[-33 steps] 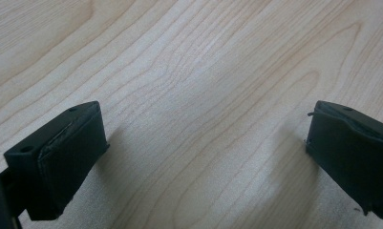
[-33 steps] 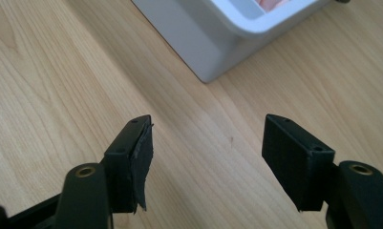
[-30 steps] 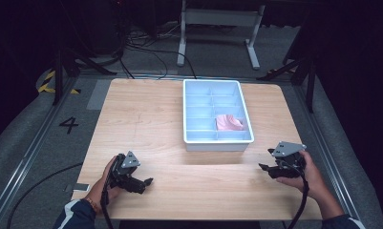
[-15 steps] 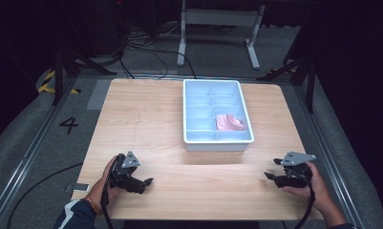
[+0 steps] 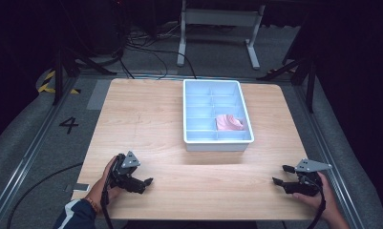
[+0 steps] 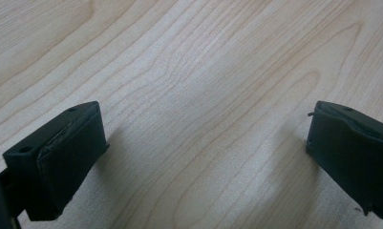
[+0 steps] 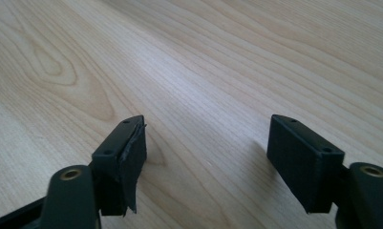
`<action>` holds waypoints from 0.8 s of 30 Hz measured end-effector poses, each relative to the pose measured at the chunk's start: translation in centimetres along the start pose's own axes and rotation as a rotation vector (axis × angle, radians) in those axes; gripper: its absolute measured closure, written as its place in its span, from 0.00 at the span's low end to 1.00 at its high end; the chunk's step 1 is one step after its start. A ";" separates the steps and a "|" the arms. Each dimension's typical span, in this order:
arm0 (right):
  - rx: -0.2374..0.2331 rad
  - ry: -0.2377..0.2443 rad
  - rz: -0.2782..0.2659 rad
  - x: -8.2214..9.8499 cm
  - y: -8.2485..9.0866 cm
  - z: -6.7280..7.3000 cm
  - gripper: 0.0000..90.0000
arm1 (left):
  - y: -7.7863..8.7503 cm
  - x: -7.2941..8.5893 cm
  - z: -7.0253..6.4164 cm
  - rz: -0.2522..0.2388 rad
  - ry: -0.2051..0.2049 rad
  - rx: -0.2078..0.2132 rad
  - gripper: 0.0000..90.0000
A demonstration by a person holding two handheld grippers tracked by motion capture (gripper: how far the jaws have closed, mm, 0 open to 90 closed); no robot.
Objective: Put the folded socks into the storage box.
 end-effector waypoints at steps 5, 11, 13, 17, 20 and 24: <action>0.017 -0.013 -0.029 0.3 0.2 -0.2 0.32 | -0.1 0.0 0.1 -0.001 -0.004 0.000 0.00; 0.025 -0.018 -0.027 0.3 0.2 -0.2 0.31 | -0.1 0.0 0.1 0.000 -0.005 0.001 0.00; 0.028 -0.019 -0.027 0.3 0.2 -0.2 0.31 | -0.1 0.0 0.1 0.000 -0.005 0.001 0.00; 0.034 -0.023 -0.027 0.3 0.2 -0.2 0.31 | -0.1 0.0 0.1 0.000 -0.005 0.001 0.00; 0.041 -0.024 -0.026 0.3 0.2 -0.3 0.31 | 0.0 0.0 0.1 0.002 -0.005 0.001 0.00; 0.050 -0.027 -0.027 0.3 0.2 -0.4 0.31 | 0.0 0.0 0.1 0.000 -0.005 0.000 0.00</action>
Point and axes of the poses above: each handheld gripper's, and its own axes: y roughly backward along the jaws, x roughly out of its underside, z roughly to its left, the point moved 9 cm from there along -y, roughly forward along the jaws, and after that the axes turned 14 degrees about -z, right-handed, at the moved point
